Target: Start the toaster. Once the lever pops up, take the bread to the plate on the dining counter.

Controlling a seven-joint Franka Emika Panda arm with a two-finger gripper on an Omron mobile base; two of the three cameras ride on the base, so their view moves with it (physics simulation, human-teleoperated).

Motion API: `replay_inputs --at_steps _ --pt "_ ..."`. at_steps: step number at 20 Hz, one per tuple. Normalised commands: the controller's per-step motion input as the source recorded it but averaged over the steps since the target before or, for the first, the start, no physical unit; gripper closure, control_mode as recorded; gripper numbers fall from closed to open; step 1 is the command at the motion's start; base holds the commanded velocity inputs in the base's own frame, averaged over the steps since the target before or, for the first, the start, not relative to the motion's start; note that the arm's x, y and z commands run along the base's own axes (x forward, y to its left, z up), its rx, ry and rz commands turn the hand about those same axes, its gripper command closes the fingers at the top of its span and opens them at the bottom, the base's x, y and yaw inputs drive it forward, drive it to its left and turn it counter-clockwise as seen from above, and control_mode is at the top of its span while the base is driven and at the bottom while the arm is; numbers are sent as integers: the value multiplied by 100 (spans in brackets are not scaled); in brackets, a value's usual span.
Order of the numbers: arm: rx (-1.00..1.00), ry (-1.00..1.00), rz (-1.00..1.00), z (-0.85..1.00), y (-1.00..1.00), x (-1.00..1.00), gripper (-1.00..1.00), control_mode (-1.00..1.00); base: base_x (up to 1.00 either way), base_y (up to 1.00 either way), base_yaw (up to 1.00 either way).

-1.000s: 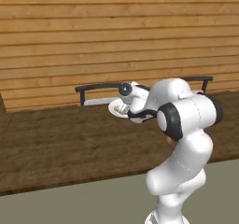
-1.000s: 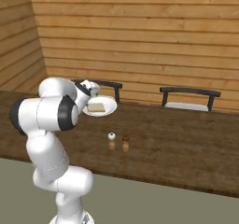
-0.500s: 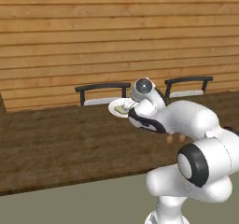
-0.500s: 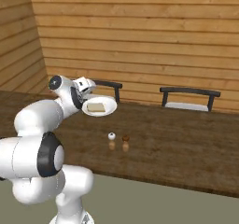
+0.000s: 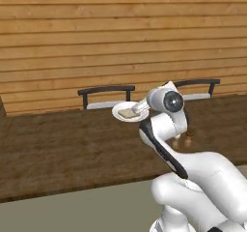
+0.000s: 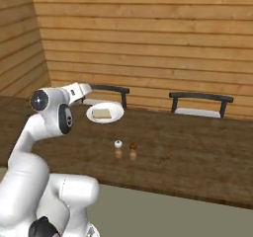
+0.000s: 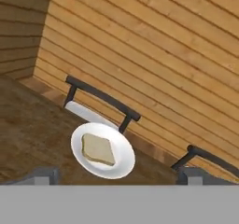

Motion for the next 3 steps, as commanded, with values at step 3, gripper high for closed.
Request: replay_inputs --at_steps 3 --pt "16 -20 0 60 13 -100 -100 -100 0 0 0"
